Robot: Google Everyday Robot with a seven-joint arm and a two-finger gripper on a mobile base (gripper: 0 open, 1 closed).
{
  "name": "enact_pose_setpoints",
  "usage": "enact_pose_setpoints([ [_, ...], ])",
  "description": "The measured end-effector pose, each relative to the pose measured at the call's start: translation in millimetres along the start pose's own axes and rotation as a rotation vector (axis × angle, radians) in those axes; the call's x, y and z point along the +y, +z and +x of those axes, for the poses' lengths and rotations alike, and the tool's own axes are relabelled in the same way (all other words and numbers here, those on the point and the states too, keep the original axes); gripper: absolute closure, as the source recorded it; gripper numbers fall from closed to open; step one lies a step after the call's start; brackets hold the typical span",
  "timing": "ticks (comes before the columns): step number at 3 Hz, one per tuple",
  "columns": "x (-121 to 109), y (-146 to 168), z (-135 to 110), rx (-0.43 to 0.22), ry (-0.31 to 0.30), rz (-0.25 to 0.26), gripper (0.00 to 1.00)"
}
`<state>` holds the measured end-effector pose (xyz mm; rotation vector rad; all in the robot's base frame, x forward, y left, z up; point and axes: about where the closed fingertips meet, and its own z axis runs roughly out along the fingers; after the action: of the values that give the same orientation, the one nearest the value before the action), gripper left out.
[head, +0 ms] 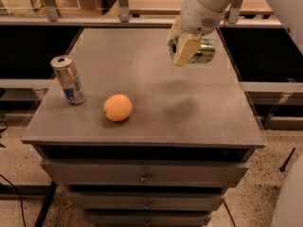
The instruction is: Place green can upright
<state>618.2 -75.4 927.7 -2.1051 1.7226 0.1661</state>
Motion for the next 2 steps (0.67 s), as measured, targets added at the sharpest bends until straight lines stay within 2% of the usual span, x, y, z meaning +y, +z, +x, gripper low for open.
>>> enact_pose_setpoints([
  [1,-6,-6,-7,-0.022,-0.003,0.023,1.00],
  [2,-13,-1,3,-0.125,0.049,0.052,1.00],
])
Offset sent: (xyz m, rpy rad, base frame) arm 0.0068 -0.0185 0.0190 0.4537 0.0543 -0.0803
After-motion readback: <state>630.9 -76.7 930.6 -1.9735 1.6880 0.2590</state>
